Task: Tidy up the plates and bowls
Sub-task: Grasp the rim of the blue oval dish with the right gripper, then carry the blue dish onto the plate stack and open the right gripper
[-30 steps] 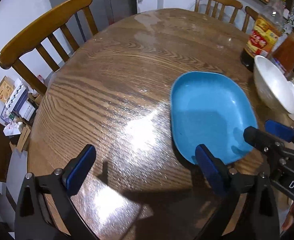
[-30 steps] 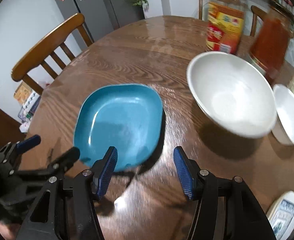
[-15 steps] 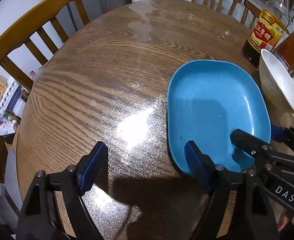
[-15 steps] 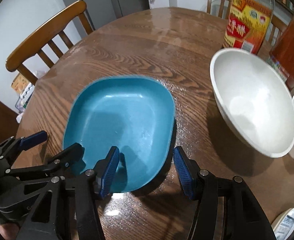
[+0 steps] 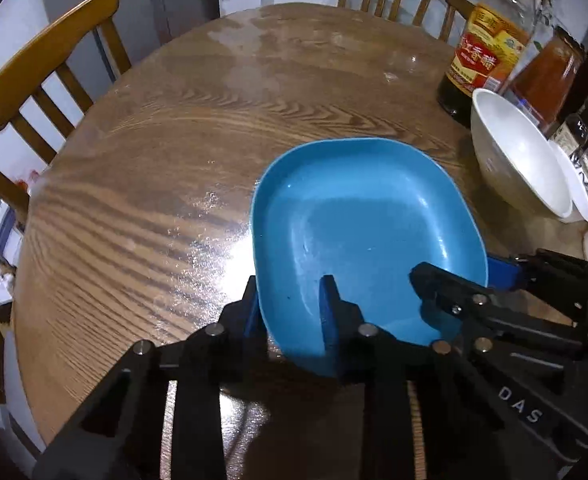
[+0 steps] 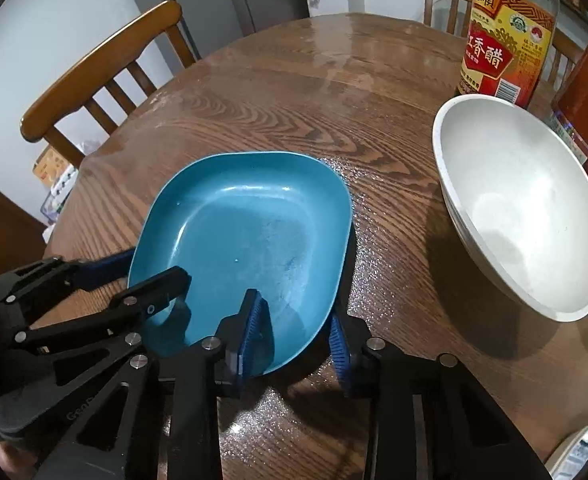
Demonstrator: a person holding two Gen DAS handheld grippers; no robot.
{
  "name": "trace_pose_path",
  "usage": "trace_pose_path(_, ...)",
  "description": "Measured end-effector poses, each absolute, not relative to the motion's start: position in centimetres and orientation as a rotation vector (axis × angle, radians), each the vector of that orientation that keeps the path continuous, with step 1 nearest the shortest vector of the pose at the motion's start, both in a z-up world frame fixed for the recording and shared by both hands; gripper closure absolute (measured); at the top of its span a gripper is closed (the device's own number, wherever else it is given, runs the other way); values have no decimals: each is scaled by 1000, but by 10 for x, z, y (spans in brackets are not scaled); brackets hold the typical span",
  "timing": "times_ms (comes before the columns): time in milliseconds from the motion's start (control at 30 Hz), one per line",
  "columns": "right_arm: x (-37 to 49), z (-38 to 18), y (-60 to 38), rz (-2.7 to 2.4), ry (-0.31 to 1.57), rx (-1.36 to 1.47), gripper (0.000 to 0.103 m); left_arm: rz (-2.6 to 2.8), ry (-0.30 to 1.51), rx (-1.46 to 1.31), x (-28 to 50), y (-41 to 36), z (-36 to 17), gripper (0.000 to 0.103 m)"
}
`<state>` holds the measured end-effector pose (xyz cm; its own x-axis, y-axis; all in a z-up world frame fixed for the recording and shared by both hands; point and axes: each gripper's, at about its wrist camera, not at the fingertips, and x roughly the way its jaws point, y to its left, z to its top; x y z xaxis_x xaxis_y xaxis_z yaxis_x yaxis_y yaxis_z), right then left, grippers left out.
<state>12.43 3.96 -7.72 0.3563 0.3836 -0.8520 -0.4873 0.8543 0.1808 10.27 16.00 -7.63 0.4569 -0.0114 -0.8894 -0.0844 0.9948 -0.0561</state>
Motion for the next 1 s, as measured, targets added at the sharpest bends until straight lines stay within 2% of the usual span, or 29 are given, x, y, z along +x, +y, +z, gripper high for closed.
trace_pose_path(267,116,-75,22,556,1061,-42,82,-2,1107,-111,86,153,-77,78)
trace_pose_path(667,68,-61,-6,559,1036,-21,82,-53,1081,-118,34,124,-56,80)
trace_pose_path(1000,19,-52,-74,475,1017,43,82,-219,1064,-64,13,55,-37,80)
